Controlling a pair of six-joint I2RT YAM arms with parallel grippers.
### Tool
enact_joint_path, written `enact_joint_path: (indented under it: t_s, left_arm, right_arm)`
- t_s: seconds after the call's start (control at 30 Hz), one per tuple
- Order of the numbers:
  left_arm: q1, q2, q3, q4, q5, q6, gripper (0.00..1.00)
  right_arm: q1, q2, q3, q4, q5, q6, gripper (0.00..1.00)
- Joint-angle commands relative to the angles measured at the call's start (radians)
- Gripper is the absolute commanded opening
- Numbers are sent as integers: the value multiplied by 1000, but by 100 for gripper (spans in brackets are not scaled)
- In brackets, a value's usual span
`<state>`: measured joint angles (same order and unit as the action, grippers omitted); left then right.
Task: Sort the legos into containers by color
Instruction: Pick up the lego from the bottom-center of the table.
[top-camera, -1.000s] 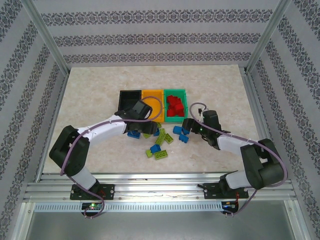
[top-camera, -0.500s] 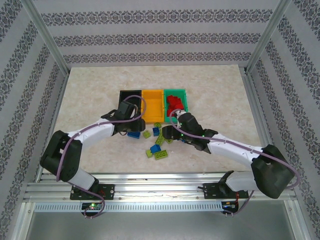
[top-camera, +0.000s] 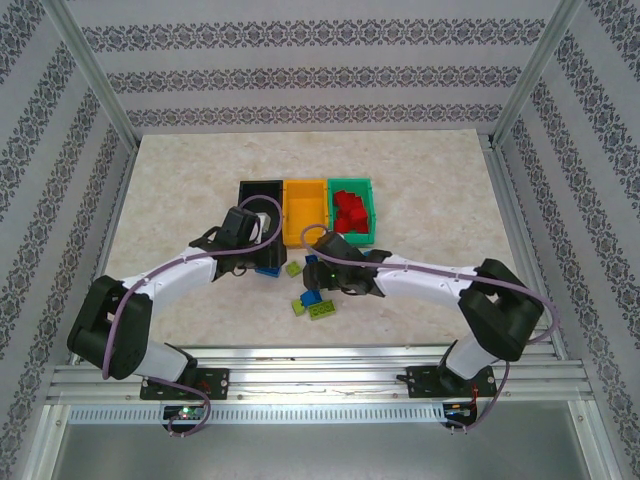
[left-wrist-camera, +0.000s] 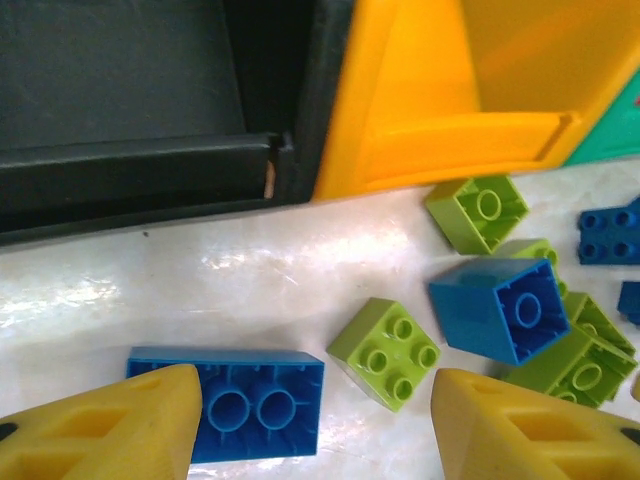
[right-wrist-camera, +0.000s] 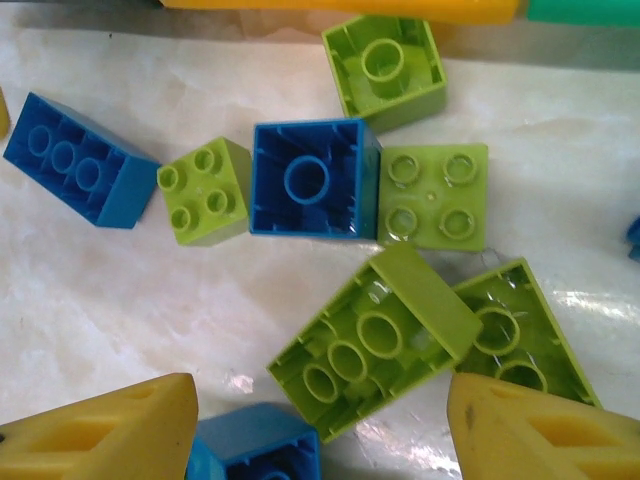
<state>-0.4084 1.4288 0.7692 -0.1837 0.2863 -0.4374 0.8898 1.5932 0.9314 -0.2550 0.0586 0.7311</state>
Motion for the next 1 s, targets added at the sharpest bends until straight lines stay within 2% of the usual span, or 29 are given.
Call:
enact_joint_path:
  t_s: [0.0, 0.2, 0.37, 0.6, 0.8, 0.97]
  left_arm:
    - [13, -17, -33, 76, 81, 23, 62]
    - [13, -25, -76, 146, 162, -18, 62]
    - [14, -27, -65, 138, 198, 10, 62]
    - [14, -25, -35, 101, 252, 55, 62]
    - [14, -35, -22, 95, 296, 20, 62]
    - [14, -65, -31, 74, 279, 27, 62]
  right_arm:
    - [13, 50, 101, -141, 98, 3, 67]
    - [14, 98, 179, -233, 141, 19, 65]
    - [24, 125, 204, -302, 162, 74, 65]
    - [48, 196, 263, -308, 156, 108, 65]
    - [64, 290, 348, -329, 176, 111, 67]
    - [58, 318, 368, -352, 199, 85, 60]
